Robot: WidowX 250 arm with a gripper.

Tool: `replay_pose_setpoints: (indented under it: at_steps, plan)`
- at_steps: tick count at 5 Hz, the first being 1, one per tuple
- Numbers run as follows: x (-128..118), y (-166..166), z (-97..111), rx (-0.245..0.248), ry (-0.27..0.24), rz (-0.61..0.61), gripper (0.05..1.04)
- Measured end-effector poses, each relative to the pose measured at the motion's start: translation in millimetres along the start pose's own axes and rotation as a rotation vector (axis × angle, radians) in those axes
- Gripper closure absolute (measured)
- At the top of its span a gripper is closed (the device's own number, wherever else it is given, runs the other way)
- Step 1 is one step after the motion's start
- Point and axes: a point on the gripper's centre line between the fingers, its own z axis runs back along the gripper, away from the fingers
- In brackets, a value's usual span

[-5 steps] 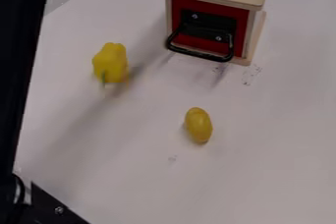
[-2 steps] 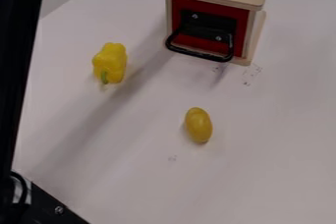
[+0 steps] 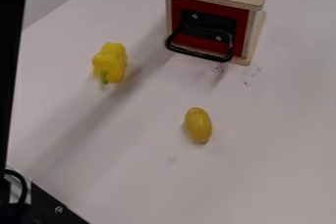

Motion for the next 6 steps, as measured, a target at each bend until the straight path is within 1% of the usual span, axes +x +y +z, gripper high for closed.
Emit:
replay_pose_setpoints:
  at_steps: [1,2,3,4,5,6]
  plan:
    - [0.7,-0.7,-2.2,-0.004,-0.007,0.000,0.084]
    - [-14.6,3.6,0.4,-0.004,0.007,-0.013,0.084]
    - [-31.7,7.3,15.5,-0.025,0.003,-0.020,0.084]
    - [-40.3,10.8,28.8,-0.032,-0.008,-0.028,0.084]
    - [-48.7,13.3,35.2,-0.030,-0.005,-0.031,0.084]
    - [-49.4,16.5,35.2,-0.019,-0.005,-0.039,0.084]
